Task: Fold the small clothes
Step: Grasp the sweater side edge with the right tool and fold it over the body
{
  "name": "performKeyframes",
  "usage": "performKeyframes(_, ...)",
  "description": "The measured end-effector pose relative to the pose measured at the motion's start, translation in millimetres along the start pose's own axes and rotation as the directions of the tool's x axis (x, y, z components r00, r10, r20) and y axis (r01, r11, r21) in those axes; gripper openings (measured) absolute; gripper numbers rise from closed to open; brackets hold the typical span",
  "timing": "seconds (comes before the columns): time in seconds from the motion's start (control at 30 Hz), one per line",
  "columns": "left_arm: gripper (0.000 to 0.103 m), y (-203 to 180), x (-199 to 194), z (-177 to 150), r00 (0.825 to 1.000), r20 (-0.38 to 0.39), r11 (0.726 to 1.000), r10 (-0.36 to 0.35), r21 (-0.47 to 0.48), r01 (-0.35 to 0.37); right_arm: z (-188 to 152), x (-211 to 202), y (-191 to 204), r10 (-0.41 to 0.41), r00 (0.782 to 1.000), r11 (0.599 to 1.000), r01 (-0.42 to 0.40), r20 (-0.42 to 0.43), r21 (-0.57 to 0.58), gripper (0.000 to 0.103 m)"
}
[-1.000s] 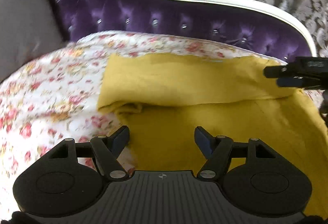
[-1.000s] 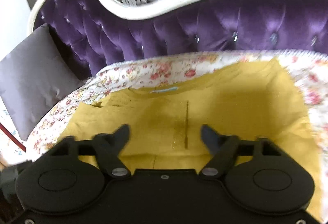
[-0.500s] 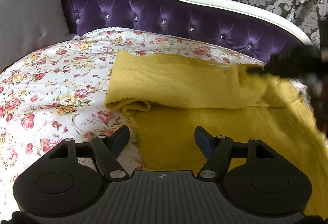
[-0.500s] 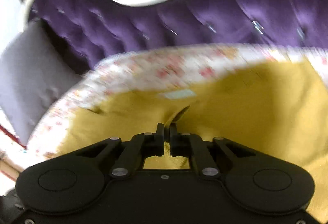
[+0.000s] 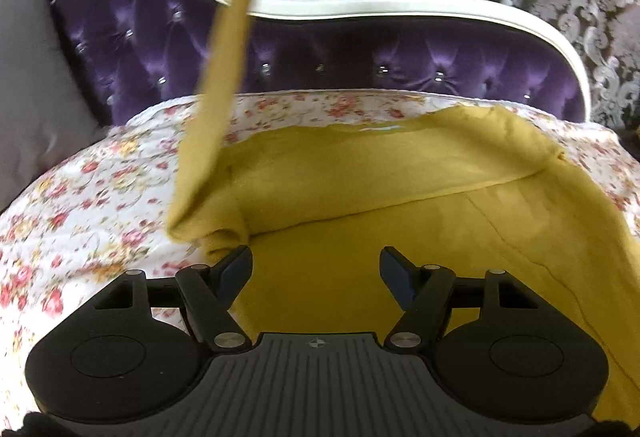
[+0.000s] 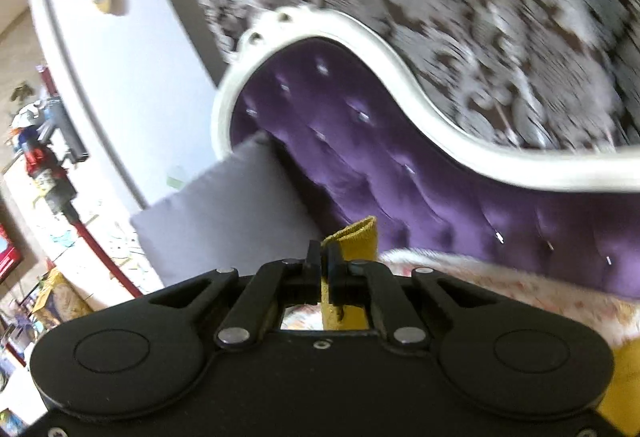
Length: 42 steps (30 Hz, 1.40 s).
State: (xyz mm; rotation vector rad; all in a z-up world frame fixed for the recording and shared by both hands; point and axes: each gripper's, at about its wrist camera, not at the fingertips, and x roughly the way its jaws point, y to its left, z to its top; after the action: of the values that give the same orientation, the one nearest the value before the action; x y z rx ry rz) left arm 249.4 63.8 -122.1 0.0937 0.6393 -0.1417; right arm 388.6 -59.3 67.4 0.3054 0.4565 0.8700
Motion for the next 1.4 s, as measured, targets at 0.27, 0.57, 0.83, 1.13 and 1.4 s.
performKeyframes(0.27,0.069,-17.5,30.6,21.4,1.0,0.008,0.997,-0.013,0.078,0.012,16.8,-45.1,-13.6,-0.036,0.994,0.999,0.035,0.1,0.017,0.009)
performKeyframes(0.57,0.074,-8.4,63.2,20.1,0.997,-0.075,1.0,0.022,0.016,-0.02,-8.1,-100.3,-107.8,-0.307,0.948,0.949,0.299,0.079,0.1,0.009)
performKeyframes(0.83,0.075,2.1,56.7,10.9,0.992,-0.124,1.0,0.011,-0.009,-0.012,-86.2,-96.3,-196.6,-0.474,0.875,0.86,0.484,-0.102,0.159,0.009)
performKeyframes(1.13,0.075,8.1,46.3,7.2,0.991,-0.136,1.0,0.011,-0.021,-0.014,-139.5,-87.7,-237.2,-0.595,0.78,0.786,0.615,-0.196,0.064,0.017)
performKeyframes(1.4,0.075,18.3,21.9,16.8,0.993,-0.121,1.0,-0.01,0.003,0.01,-159.8,-100.8,-233.9,-0.747,0.643,0.661,0.746,-0.168,-0.085,0.05)
